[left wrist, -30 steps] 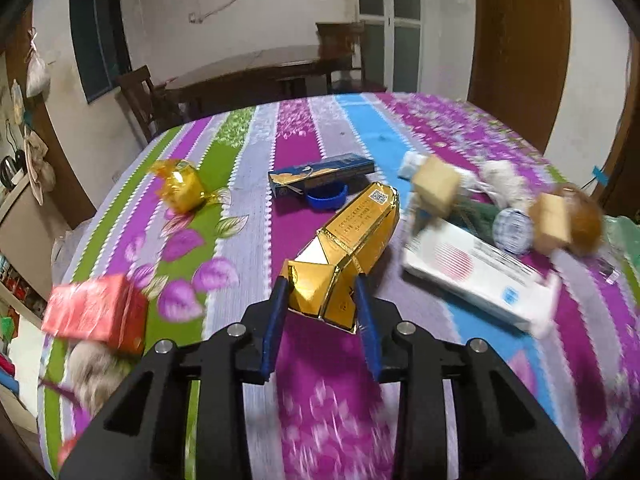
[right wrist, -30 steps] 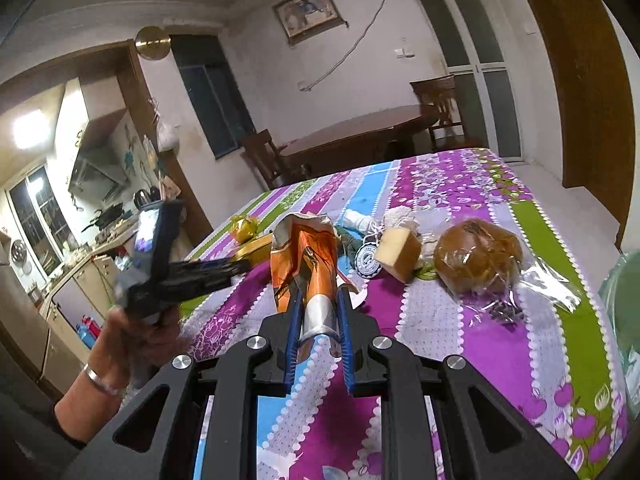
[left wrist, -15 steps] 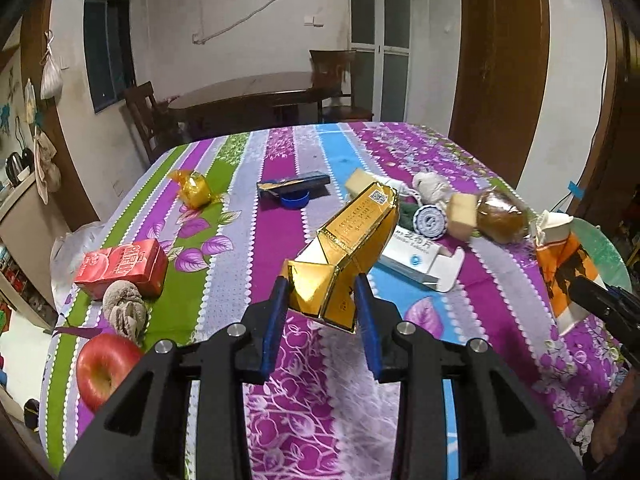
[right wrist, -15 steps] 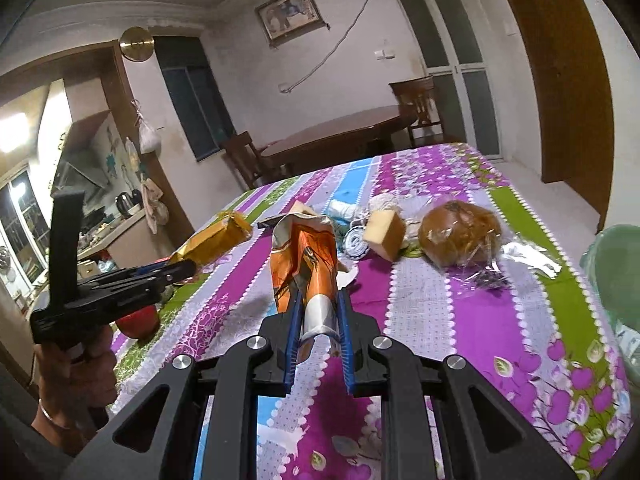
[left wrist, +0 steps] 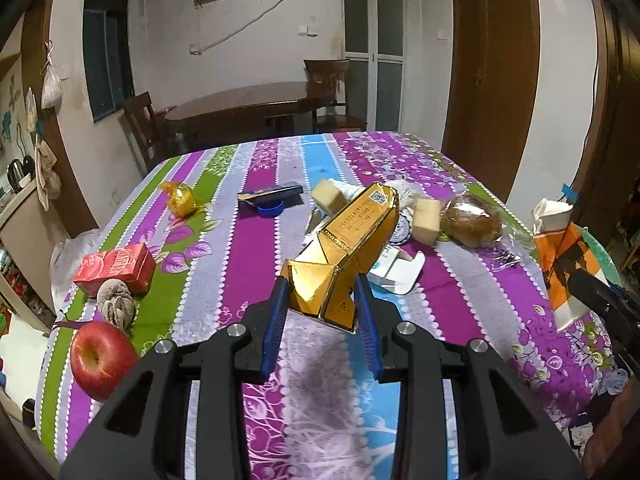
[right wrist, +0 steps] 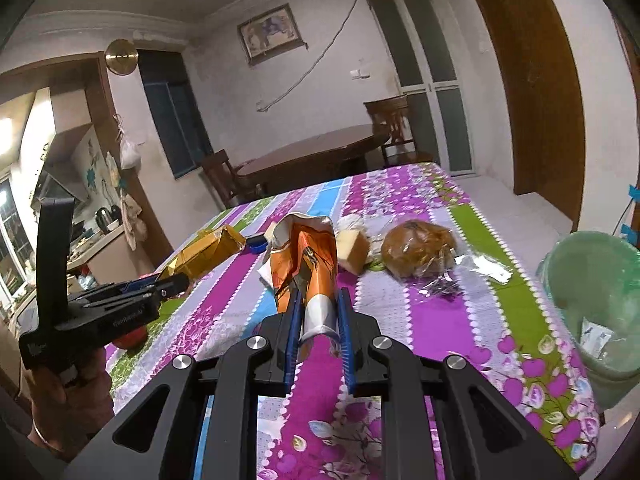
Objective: Collect trash
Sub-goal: 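Carry the gold box and orange packet over the green bin with both tools, then open both tools to drop the gold box and packet into the bin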
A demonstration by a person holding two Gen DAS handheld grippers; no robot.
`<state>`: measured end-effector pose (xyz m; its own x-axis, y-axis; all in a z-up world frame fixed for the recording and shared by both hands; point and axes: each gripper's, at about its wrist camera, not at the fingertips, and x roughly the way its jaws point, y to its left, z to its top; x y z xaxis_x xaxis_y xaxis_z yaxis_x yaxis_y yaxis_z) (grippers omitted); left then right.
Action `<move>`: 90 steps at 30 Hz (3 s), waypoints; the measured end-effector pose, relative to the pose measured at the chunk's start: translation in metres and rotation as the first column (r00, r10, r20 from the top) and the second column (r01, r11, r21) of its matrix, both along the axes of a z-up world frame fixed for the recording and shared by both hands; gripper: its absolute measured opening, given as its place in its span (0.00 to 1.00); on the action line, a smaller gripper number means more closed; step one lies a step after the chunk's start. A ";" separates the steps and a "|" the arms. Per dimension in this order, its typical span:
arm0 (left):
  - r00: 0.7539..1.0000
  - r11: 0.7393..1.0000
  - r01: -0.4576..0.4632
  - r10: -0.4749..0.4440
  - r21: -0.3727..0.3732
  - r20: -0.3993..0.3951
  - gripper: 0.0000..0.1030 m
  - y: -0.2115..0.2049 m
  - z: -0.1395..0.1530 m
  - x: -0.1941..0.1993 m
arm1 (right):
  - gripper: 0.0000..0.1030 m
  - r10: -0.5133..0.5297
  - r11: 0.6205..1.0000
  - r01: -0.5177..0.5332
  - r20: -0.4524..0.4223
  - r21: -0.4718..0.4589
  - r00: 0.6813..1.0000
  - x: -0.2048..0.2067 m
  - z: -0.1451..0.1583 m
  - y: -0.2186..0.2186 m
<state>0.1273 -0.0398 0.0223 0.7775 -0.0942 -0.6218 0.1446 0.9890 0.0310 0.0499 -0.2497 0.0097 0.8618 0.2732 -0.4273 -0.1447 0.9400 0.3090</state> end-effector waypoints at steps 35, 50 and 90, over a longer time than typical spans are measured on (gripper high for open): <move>0.912 0.904 0.406 -0.411 0.132 0.008 0.32 -0.270 0.008 0.030 | 0.20 -0.504 0.858 0.494 -0.048 -0.138 0.862 -0.071 0.036 -0.253; 0.801 0.787 0.598 -0.590 0.153 -0.099 0.32 -0.368 -0.022 0.044 | 0.20 -0.546 0.837 0.531 -0.234 -0.131 0.804 -0.027 -0.004 -0.332; 0.788 0.763 0.615 -0.590 0.198 -0.173 0.68 -0.396 -0.060 0.050 | 0.38 -0.563 0.823 0.549 -0.334 -0.146 0.756 0.030 -0.069 -0.334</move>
